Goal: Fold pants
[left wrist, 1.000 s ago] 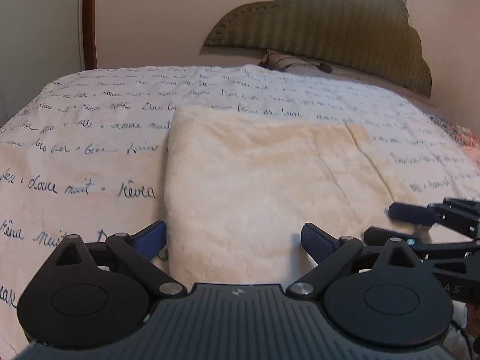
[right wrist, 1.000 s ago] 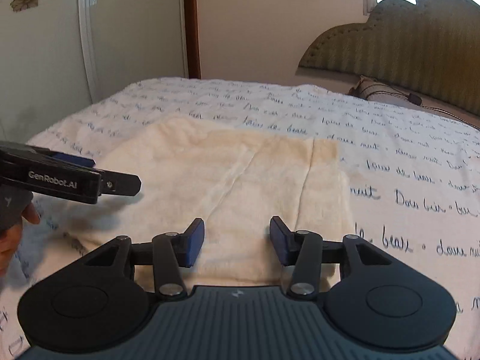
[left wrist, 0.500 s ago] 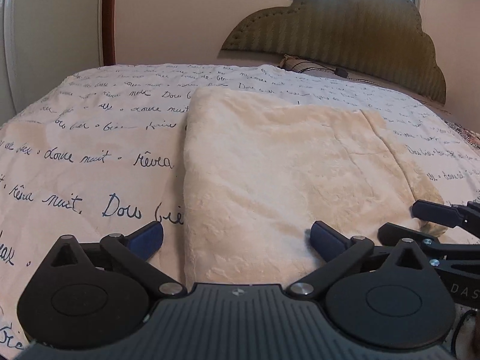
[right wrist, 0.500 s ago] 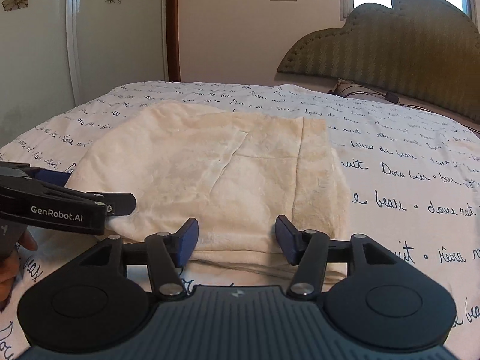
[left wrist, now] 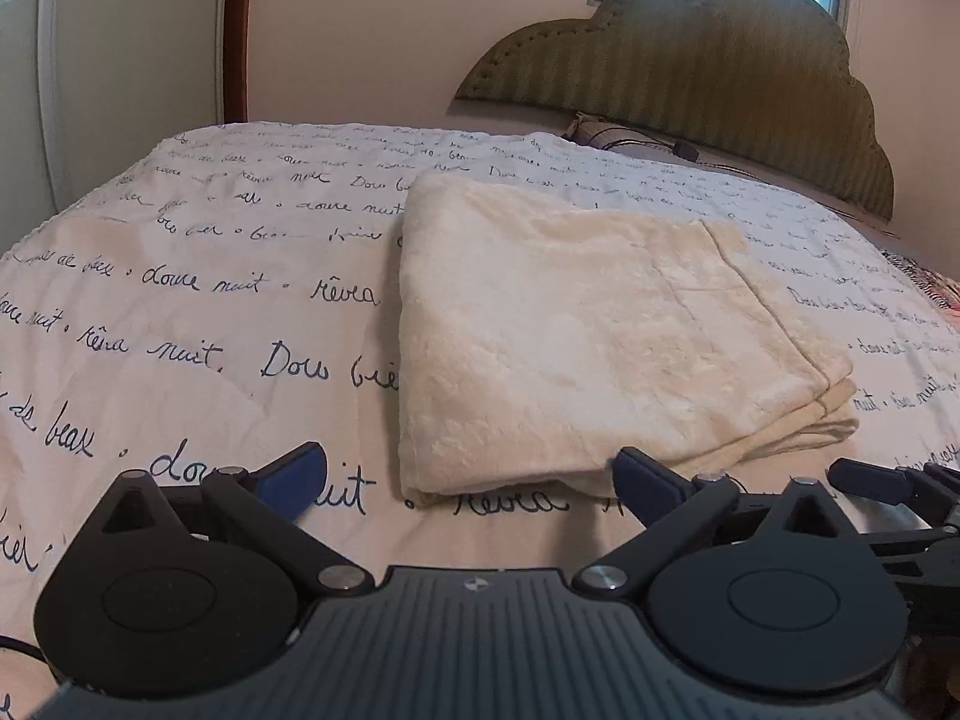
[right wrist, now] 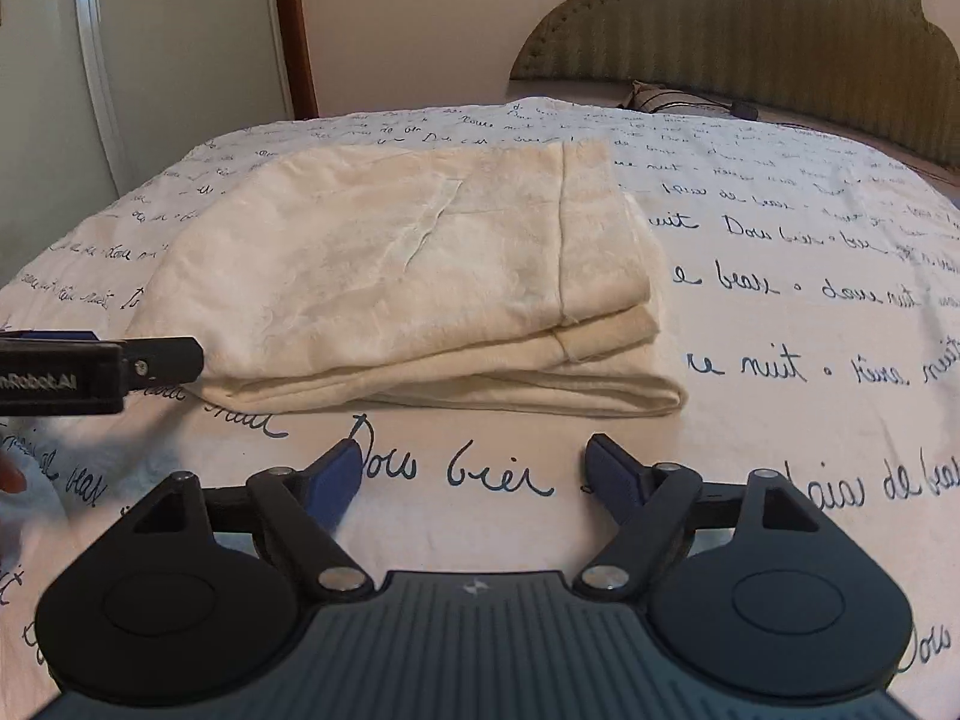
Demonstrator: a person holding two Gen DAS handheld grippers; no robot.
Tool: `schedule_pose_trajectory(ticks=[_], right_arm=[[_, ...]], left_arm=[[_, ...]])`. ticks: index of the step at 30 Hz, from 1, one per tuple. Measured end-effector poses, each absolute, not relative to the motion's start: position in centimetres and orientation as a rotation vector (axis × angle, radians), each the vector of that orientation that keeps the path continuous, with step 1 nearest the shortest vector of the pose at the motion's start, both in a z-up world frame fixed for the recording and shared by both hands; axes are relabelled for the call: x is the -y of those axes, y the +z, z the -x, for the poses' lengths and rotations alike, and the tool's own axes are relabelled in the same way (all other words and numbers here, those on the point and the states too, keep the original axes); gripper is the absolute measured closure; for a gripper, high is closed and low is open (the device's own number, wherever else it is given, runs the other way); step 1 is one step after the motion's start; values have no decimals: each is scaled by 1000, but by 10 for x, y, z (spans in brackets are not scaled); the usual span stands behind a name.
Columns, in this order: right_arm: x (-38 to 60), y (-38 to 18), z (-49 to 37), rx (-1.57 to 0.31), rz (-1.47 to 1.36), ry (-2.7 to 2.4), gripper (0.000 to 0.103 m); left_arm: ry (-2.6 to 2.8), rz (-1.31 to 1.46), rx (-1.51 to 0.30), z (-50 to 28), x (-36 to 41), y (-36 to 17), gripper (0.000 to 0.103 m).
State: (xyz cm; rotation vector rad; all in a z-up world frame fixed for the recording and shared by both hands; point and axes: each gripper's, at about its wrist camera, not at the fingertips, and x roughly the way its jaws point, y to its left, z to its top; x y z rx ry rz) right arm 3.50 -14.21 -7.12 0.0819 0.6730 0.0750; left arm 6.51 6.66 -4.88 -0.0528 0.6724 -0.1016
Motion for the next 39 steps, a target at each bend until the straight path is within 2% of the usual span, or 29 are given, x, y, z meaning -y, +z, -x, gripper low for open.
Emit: schedule_pose_trajectory(ticks=[1,2,8,17,39], right_arm=[[142,-72,-32,-663,-86,79,4],[141,-72,-30,-662,-83,83,0],[127,-76,-29,-674,7,56,0],[126,-72,-21,-713,-14,17,0],[127,-78,-8,-665,-37,13,0]], left_arm=[[-104,41,-666,-60,-66,-49,0],[-107,31,-660,-55,-65,-49,0],[-92,-27,-689,-45,-56,-62,0],[-67,22,-701,-42,-59,-65,0],[-50,-38,-678,-40,-52,-75,0]])
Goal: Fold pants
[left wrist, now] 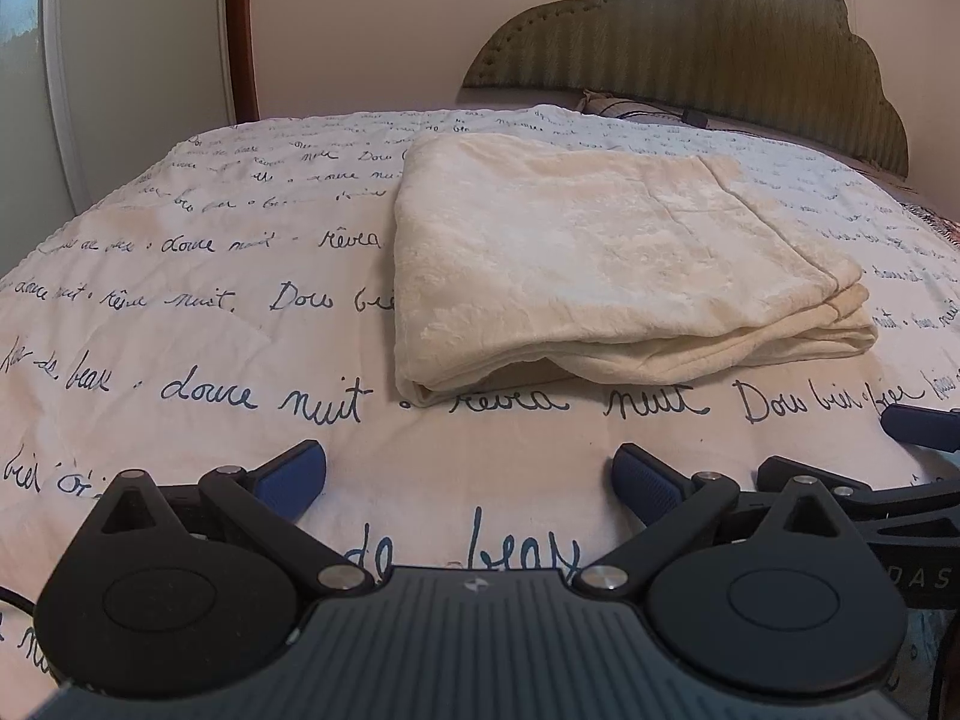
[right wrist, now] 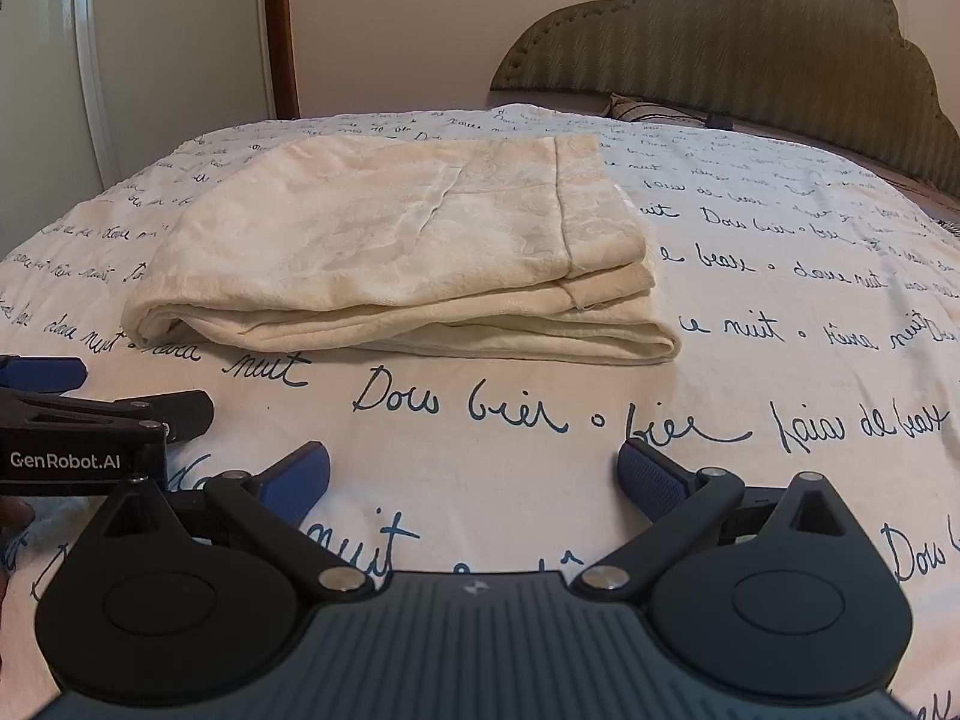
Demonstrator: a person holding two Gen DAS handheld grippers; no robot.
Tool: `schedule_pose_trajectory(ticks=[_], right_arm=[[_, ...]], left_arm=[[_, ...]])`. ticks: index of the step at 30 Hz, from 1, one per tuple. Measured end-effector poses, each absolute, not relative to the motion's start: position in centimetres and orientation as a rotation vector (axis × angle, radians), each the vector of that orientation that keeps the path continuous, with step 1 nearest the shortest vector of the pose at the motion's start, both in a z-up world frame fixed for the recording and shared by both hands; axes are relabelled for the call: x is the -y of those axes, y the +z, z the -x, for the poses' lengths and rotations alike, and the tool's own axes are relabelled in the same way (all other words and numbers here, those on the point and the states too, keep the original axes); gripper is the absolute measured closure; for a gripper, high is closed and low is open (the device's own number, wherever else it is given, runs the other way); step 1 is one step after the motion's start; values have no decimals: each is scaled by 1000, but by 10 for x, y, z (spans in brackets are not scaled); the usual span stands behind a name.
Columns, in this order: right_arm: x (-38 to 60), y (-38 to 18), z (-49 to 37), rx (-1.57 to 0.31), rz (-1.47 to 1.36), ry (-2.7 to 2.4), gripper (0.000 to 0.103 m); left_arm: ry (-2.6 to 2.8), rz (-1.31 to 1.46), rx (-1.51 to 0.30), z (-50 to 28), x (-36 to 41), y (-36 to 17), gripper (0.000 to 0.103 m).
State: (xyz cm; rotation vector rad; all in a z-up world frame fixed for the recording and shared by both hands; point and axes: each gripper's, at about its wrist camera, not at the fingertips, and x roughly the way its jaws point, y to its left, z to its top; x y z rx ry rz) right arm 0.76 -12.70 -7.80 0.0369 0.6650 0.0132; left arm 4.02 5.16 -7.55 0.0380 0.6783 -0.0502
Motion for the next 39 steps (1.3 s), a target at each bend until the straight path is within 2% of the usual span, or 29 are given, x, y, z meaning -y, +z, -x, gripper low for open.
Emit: schedule_pose_trajectory(ticks=[25,35,37,39], right_arm=[[128,-77,-12,-688,-46,24,0],[133,-61,-40,-877,-61,65,0],[138,-56,-38,-864,-97,67,0],[144,-42,-22,-771,-152,29,0]], left_arm=[[-46,-55,-685,-41,-49,-75,0],[-49,-84,-726,-46,-46,-67,0],[-55,-89,-738,-42,-48,-61,1],[-47,-94,-719,-32,-50,-49,2]])
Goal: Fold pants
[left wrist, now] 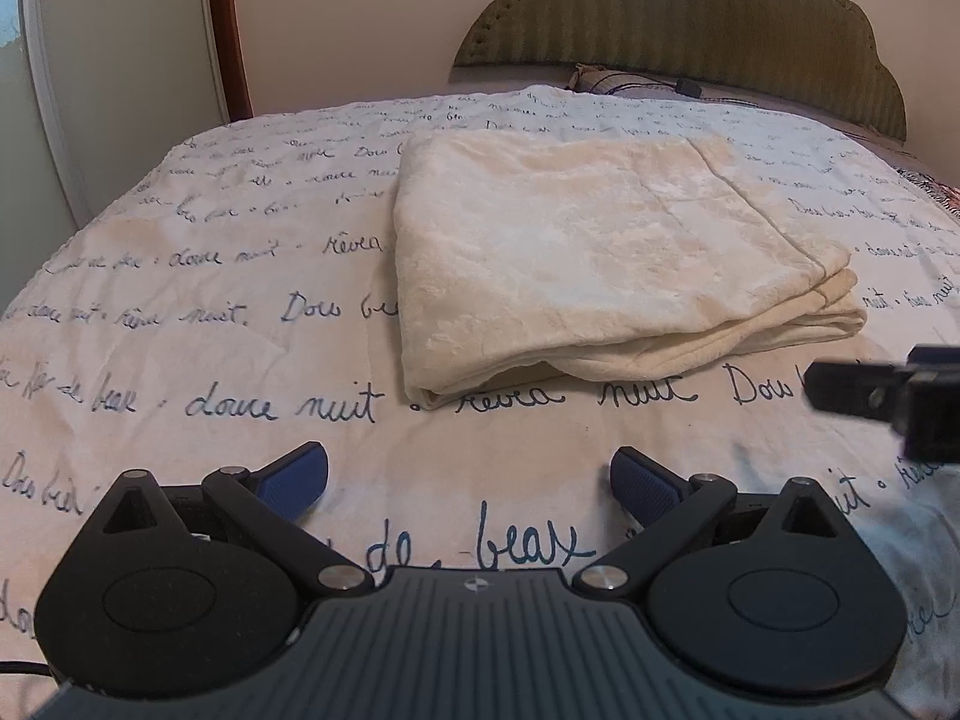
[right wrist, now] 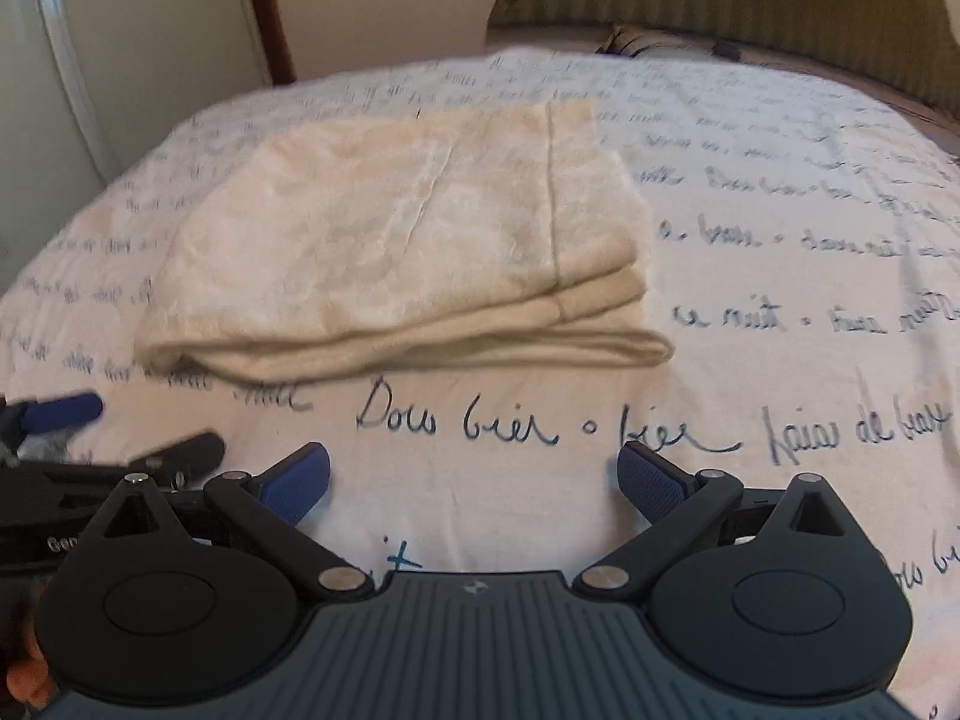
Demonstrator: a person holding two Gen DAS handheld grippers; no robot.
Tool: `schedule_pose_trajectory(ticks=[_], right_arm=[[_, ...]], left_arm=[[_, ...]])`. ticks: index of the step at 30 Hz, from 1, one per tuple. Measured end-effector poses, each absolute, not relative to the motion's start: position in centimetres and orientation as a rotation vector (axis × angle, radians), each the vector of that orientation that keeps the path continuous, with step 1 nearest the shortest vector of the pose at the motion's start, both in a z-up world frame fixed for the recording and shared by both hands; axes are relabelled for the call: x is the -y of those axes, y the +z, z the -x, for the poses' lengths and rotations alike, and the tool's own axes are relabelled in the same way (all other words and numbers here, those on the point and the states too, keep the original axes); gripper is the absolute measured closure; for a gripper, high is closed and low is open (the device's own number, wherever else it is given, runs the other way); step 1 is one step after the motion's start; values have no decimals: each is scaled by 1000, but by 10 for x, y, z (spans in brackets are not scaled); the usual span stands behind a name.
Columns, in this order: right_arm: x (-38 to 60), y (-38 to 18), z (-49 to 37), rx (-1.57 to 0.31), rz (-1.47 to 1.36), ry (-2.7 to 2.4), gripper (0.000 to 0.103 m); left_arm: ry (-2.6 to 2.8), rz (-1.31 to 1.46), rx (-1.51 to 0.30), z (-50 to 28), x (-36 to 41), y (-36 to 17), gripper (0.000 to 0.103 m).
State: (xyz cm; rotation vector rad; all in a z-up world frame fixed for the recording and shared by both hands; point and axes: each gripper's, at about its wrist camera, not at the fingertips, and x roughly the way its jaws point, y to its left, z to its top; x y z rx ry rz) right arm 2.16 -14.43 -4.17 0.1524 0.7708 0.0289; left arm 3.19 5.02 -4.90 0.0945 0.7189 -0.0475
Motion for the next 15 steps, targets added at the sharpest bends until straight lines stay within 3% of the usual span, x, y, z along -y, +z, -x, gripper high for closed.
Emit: schedule_pose_trajectory(ticks=[5,8,15], right_arm=[[124,11,48,-400,-17,35,0],[112,9,43,-430,51,5,0],[131,-35,7,-544,-127,8,0]], left_arm=[[-14,-49,-562,-5,-62,-17,0],[-12,-11,-572,-13,-66,-15,0],[-8,-58,-648,-38,-60,-44,1]])
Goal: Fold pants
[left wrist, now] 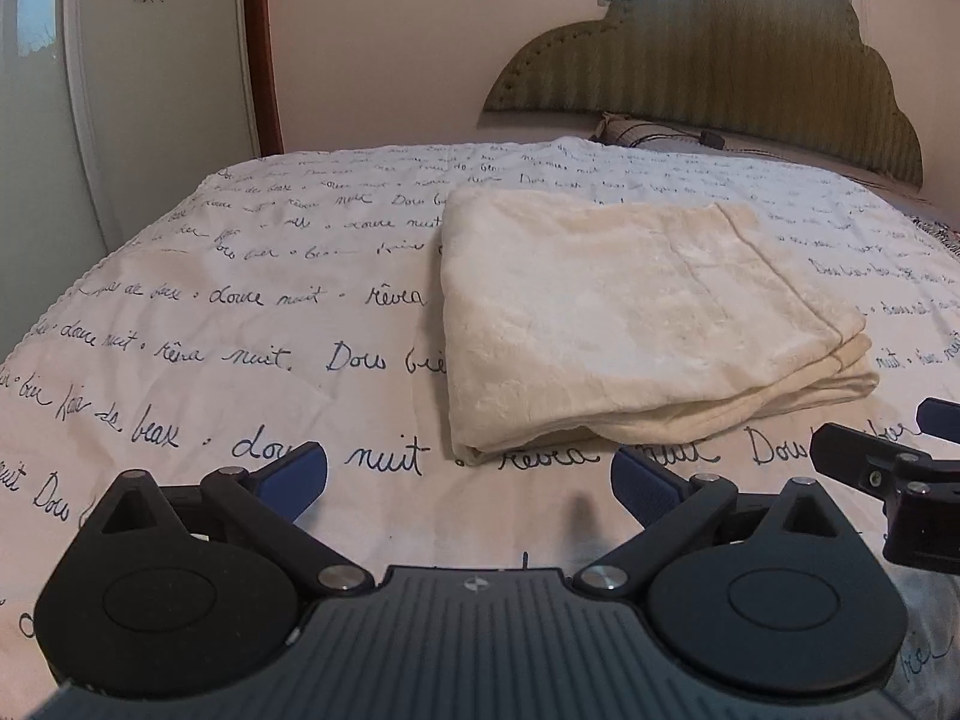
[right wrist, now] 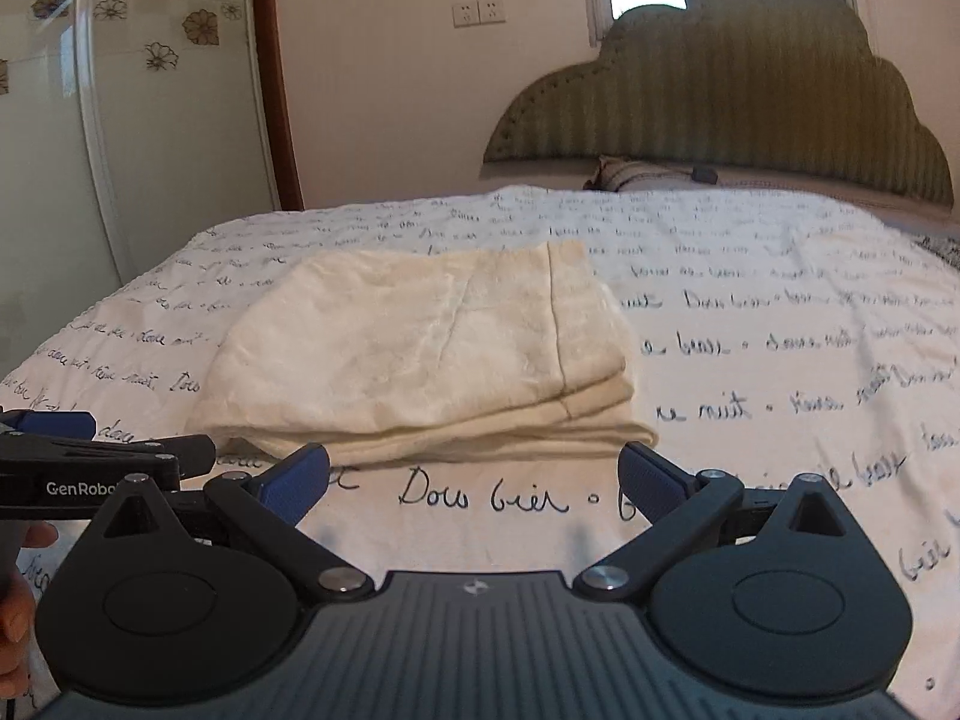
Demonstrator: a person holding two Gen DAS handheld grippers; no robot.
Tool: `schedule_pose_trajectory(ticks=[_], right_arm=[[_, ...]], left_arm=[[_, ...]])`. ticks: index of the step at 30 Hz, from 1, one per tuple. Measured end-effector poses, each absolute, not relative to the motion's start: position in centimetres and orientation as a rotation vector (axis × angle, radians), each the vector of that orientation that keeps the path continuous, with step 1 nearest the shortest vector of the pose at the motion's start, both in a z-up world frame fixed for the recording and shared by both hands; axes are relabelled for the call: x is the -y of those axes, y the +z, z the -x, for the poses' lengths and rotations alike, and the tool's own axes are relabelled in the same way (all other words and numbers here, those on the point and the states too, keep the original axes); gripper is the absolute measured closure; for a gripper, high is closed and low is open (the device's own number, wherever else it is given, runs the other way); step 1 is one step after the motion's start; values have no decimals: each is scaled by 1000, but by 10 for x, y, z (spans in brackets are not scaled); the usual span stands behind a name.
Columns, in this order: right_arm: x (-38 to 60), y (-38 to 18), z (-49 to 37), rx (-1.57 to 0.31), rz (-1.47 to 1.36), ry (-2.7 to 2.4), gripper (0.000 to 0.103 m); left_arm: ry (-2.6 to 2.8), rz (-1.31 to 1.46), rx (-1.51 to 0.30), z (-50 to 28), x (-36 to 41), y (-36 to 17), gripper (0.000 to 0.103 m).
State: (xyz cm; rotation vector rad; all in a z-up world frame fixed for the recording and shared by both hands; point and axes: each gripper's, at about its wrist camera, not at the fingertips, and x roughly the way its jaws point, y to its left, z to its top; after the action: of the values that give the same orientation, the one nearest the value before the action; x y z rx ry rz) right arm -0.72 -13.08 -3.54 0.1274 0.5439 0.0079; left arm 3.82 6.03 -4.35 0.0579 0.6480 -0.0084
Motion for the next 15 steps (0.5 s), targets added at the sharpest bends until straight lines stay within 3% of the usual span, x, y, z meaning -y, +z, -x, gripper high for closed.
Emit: schedule_pose_trajectory(ticks=[15], right_arm=[[131,-79,-17,-668,-70,-19,0]], left_arm=[[3,-80,-666,-48,-49,-77,0]])
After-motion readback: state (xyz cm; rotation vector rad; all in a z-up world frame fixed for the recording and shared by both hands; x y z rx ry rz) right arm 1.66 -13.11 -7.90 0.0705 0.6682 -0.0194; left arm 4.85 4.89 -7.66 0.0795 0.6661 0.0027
